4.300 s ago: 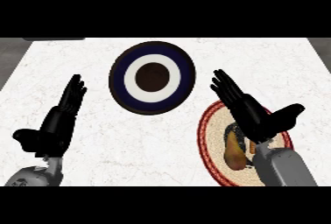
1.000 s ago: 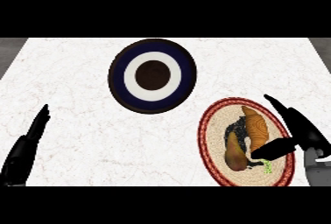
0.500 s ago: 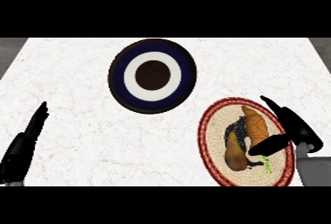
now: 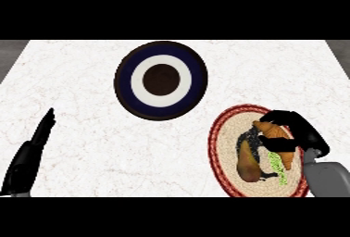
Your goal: Pick the croissant from the placemat and place it in the plate
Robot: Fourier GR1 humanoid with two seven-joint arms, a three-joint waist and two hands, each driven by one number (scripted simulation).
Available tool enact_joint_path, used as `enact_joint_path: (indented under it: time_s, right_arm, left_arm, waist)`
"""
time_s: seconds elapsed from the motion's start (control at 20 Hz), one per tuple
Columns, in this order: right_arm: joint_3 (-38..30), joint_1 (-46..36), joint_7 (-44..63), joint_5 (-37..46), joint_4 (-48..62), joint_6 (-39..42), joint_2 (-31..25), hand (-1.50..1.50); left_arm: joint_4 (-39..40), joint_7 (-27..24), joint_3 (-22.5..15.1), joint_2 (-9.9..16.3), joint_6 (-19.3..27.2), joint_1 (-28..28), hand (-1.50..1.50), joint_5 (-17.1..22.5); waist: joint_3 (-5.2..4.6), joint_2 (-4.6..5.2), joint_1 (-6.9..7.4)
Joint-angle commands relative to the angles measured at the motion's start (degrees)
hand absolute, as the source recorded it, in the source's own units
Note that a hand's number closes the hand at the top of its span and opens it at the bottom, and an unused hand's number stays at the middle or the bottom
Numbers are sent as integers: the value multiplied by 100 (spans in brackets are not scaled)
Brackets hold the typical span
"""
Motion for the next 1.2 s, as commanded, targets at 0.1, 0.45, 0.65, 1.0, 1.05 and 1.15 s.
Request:
enact_joint_path:
  time_s: [0.1, 0.45, 0.65, 1.0, 1.05, 1.15]
  right_arm:
    - [-87, 193, -440, 315, -13, -88, 103, 150]
    - [481, -1993, -2362, 397, 1299, 1150, -1067, 150]
    - [381, -2580, -3211, 551, 1977, 964, -1346, 150]
    - [-253, -3258, -4450, 516, 2999, -111, -1474, 150]
    - [-304, -3323, -4693, 537, 3109, -262, -1522, 150]
    - [-482, -3491, -5129, 472, 3270, -602, -1515, 150]
  left_arm:
    - [147, 7, 271, -111, -173, -192, 0, -113]
    - [-95, -90, -277, -120, -335, -463, 0, -109]
    - [-7, -60, -263, -85, -338, -642, 0, -139]
    - [38, -23, -325, -163, -302, -708, 0, -181]
    - [15, -24, -269, -156, -224, -737, 0, -206]
    - [121, 45, -262, -137, -333, -701, 0, -137]
  waist:
    - [12, 8, -5]
    - [58, 354, 988]
    - [64, 412, 1007]
    - [73, 394, 908]
    - [71, 369, 875]
    - [67, 352, 818]
